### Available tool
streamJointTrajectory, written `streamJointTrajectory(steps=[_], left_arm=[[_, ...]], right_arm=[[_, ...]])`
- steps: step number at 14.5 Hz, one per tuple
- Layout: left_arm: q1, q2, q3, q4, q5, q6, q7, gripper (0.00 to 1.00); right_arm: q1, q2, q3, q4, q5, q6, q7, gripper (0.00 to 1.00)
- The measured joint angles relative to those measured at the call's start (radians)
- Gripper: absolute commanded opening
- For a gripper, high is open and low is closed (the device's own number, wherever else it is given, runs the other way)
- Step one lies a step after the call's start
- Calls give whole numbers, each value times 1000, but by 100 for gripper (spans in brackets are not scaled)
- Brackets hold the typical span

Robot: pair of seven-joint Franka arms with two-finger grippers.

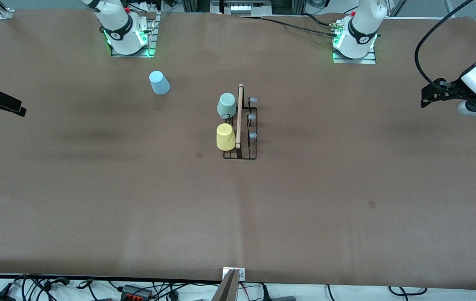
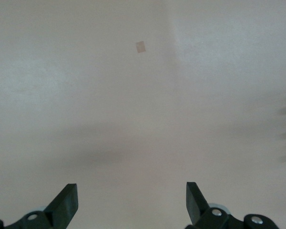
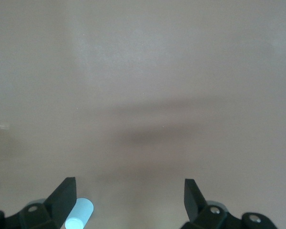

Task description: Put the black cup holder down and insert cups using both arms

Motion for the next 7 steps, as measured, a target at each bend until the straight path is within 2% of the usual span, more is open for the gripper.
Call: streamJointTrajectory(steps=[7], left_arm=[[38, 0, 0, 0, 0, -4, -24, 100]], right_arm=[[-24, -5, 22, 0, -5, -3, -14, 100]])
